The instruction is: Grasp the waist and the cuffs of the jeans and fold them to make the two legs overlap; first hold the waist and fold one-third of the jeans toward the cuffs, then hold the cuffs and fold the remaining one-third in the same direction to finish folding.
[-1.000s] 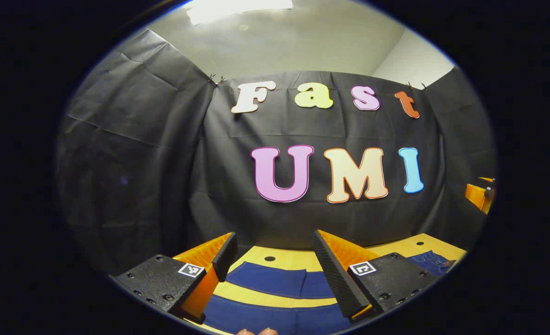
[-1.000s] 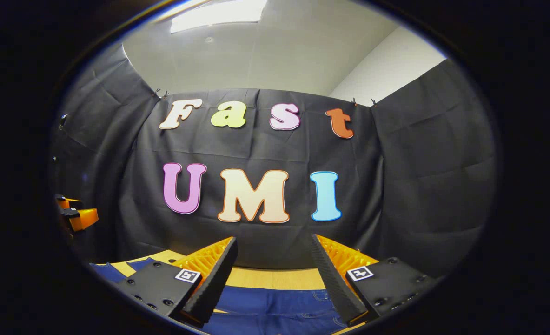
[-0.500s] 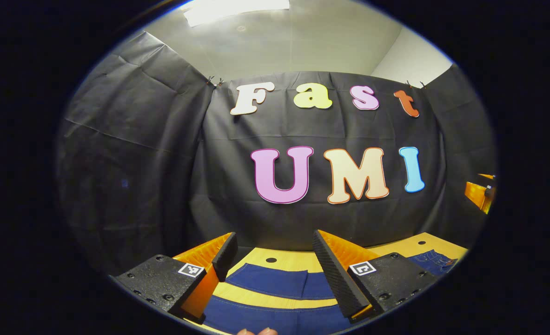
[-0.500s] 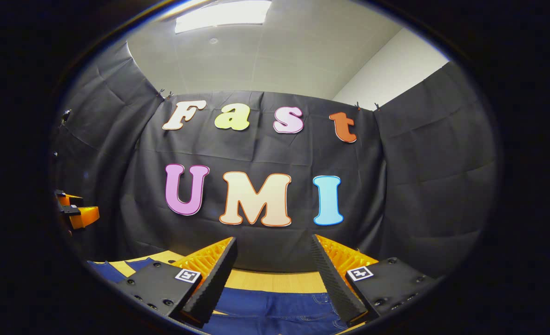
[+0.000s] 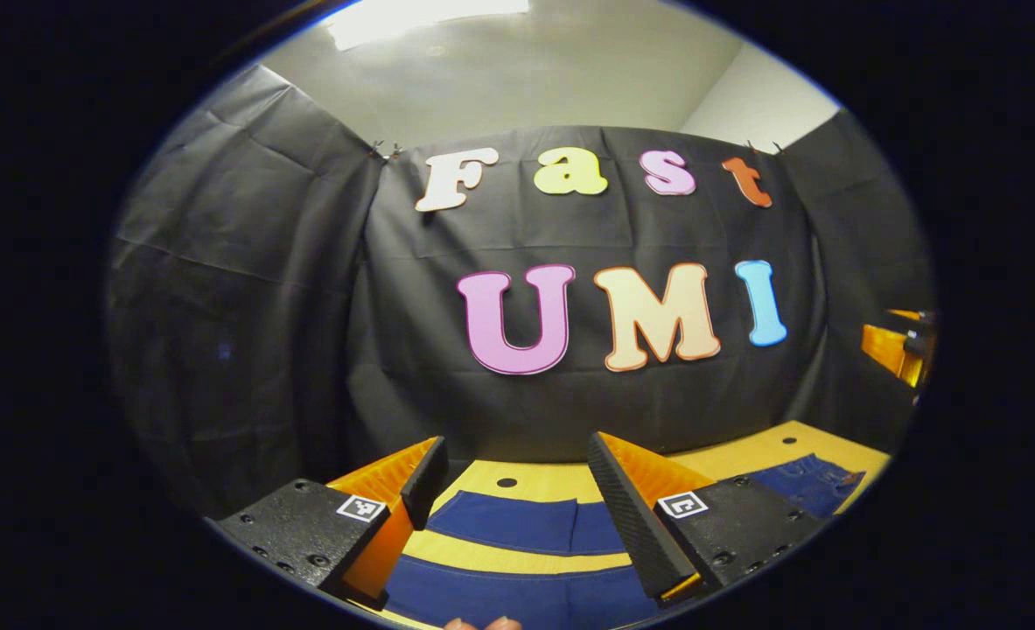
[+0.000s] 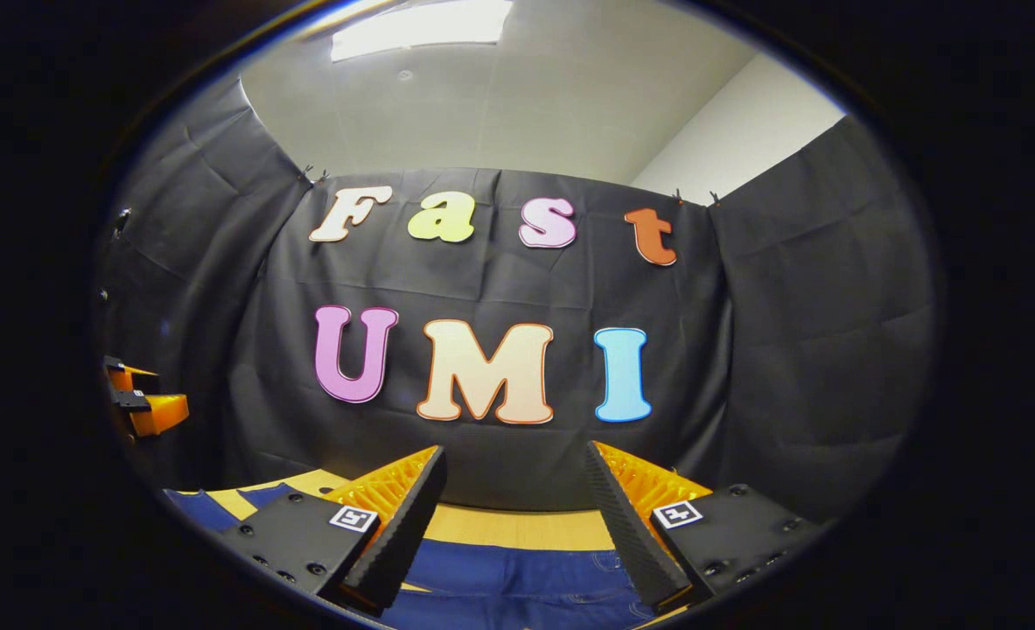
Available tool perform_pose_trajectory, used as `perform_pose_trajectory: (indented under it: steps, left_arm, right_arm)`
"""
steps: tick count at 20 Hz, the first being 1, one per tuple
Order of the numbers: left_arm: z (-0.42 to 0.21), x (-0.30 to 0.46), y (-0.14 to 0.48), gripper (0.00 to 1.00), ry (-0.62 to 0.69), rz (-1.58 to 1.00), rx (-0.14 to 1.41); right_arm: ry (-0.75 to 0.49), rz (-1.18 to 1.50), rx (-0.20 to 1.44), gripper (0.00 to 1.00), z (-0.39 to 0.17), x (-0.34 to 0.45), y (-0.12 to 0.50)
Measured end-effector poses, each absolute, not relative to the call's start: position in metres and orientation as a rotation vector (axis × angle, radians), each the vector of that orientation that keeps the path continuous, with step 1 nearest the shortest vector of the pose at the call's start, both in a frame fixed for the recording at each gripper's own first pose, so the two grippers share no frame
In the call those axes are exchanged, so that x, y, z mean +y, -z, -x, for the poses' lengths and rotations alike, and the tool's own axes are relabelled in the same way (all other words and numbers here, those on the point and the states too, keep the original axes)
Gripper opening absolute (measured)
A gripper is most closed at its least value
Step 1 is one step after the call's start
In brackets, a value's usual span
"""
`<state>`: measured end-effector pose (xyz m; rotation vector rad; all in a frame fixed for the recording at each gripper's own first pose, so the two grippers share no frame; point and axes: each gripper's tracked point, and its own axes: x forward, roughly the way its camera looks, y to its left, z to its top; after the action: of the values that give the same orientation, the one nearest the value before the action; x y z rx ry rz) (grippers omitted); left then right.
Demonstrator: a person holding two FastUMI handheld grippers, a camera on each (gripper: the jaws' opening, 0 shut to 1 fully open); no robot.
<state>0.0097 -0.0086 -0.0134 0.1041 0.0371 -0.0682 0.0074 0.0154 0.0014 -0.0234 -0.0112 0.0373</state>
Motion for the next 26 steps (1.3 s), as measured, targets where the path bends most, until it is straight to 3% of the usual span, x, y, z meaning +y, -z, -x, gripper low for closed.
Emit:
perform_pose_trajectory:
  steps: [2,3,4,5,8,26]
  left_arm:
    - [-0.004,-0.003,0.023,0.95,0.107,-0.194,0.057]
    - [0.0,0.003,0.029,1.0,0.122,-0.25,0.068]
    - [0.003,0.009,0.035,0.95,0.136,-0.306,0.081]
    - [0.006,0.014,0.042,1.0,0.151,-0.356,0.098]
    - [0.016,0.021,0.064,0.95,0.228,-0.482,0.15]
    - [0.088,0.099,0.285,0.95,0.689,-1.168,0.621]
  right_arm:
    - [-0.044,0.028,-0.01,0.99,-0.007,0.019,0.0]
    - [-0.049,0.027,-0.006,0.99,-0.007,0.022,0.003]
    - [-0.052,0.026,0.0,0.98,-0.006,0.025,0.006]
    - [-0.054,0.025,0.006,0.98,-0.005,0.026,0.009]
    - [-0.069,0.024,0.009,0.96,-0.003,0.036,0.011]
    - [-0.021,0.119,0.061,0.98,0.019,0.032,0.032]
